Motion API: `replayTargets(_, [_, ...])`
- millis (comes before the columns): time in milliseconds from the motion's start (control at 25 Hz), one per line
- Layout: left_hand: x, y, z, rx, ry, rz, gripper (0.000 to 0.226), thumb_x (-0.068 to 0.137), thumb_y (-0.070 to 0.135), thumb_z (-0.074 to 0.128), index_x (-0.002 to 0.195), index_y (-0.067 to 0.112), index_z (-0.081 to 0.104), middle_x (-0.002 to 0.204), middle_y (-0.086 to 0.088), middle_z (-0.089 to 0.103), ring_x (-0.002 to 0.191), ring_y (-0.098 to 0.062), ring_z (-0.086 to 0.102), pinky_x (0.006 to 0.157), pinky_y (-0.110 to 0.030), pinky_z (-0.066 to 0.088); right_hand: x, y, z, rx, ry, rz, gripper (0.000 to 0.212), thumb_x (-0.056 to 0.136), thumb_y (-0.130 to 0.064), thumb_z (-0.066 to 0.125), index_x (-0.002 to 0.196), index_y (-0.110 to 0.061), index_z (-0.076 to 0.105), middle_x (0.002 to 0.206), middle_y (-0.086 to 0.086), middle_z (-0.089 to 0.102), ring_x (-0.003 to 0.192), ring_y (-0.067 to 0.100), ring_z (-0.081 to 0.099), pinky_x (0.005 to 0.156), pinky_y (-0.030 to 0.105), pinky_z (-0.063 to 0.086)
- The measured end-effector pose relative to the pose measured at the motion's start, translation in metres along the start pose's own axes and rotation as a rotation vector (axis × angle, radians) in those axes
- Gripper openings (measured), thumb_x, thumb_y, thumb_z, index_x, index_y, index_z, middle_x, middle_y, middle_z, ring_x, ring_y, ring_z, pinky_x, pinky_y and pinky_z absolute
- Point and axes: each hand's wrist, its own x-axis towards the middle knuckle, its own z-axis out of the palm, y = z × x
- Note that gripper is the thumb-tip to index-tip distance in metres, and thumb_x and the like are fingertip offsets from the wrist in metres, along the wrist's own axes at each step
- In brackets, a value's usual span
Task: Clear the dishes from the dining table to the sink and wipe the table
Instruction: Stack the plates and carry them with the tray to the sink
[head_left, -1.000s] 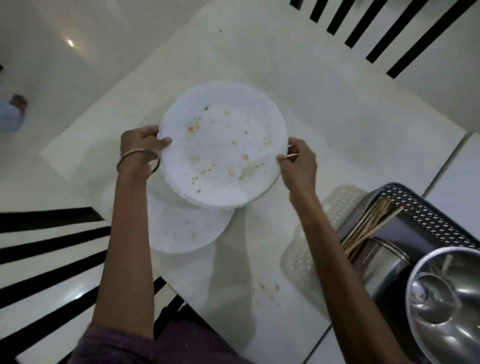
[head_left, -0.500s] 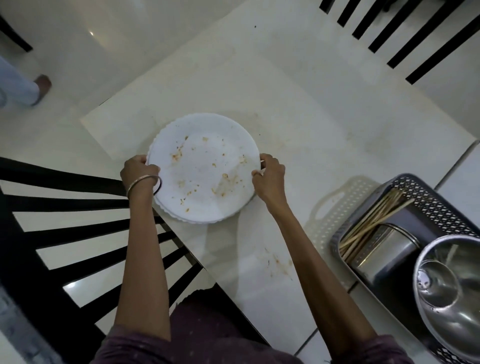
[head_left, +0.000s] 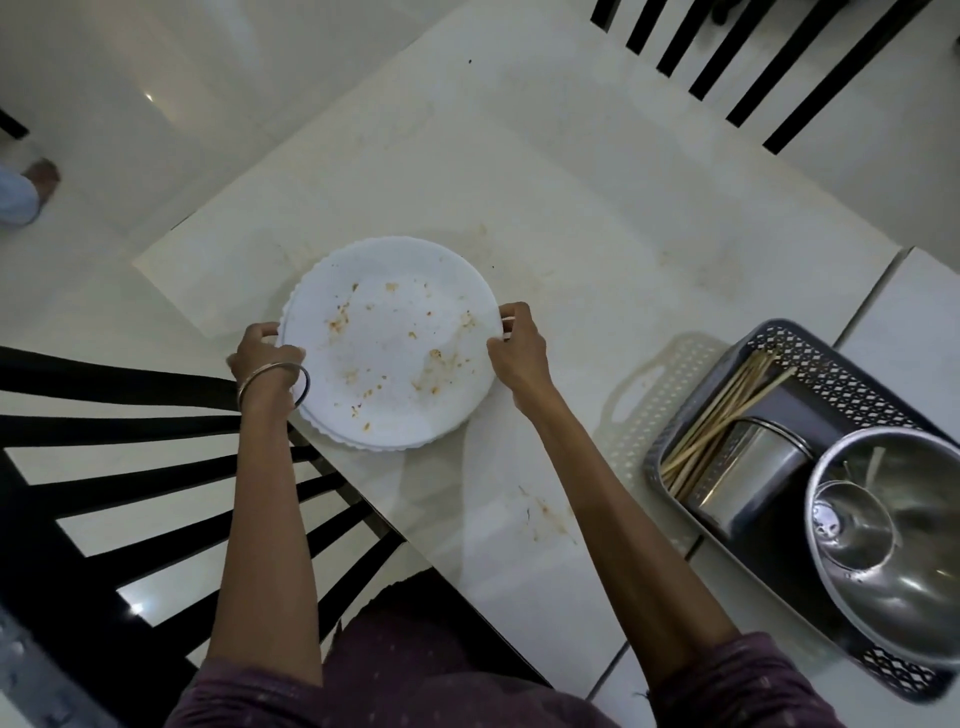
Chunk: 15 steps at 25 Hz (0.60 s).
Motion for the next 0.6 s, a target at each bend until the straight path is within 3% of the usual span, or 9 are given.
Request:
replayTargets(120, [-0.007, -0.004, -0.002, -0.120, -0.083, 0.011, 0.050, 0.083, -0.002, 0.063, 0.130, 0.008, 0.051, 0.133, -0.020, 0.054, 0.115, -0.039, 0.056, 0.099, -0.049, 0.048, -0.010, 0.012, -0.009, 0.028, 0.034, -0.002, 0.032, 0.081, 0.004, 0.042, 0.106, -0.015, 0.048, 0.104, 0.002, 0.056, 0.095, 0.022, 0.056, 0.070, 0.027, 0.049])
replayTargets(240, [-0.028, 0.012, -0.006, -0.230, -0.225, 0.099, 0.054, 0.082, -0.010, 0.062, 0.132, 0.006, 0.050, 0.106, -0.015, 0.061, 0.094, -0.030, 0.059, 0.074, -0.031, 0.051, -0.030, 0.028, -0.032, 0.069, 0.105, 0.006, 0.031, 0.083, 0.003, 0.045, 0.106, -0.019, 0.049, 0.098, -0.008, 0.055, 0.096, 0.021, 0.057, 0.070, 0.024, 0.048])
replayTargets(360, [-0.060, 0.051, 0.000, -0.129, -0.366, 0.269, 0.056, 0.082, -0.007, 0.065, 0.133, 0.012, 0.051, 0.089, -0.008, 0.062, 0.074, -0.021, 0.058, 0.053, -0.021, 0.050, -0.057, 0.036, -0.081, 0.130, 0.232, -0.016, 0.031, 0.087, 0.001, 0.051, 0.107, -0.022, 0.052, 0.098, -0.012, 0.056, 0.095, 0.017, 0.058, 0.067, 0.021, 0.050])
replayTargets(480, [-0.109, 0.090, 0.019, -0.122, -0.506, 0.370, 0.058, 0.082, -0.008, 0.066, 0.133, 0.016, 0.052, 0.084, -0.001, 0.061, 0.073, -0.015, 0.058, 0.059, -0.028, 0.052, -0.092, 0.041, -0.146, 0.189, 0.382, -0.083, 0.036, 0.085, 0.002, 0.055, 0.116, -0.017, 0.059, 0.109, -0.005, 0.064, 0.097, 0.015, 0.063, 0.076, 0.031, 0.057])
replayTargets(600, [-0.176, 0.118, 0.056, -0.142, -0.663, 0.491, 0.056, 0.081, -0.008, 0.066, 0.128, 0.020, 0.056, 0.084, -0.001, 0.064, 0.072, -0.013, 0.063, 0.051, -0.021, 0.054, -0.143, 0.057, -0.221, 0.251, 0.521, -0.145, 0.047, 0.080, 0.007, 0.056, 0.112, -0.025, 0.066, 0.103, -0.007, 0.070, 0.095, 0.014, 0.066, 0.077, 0.027, 0.057])
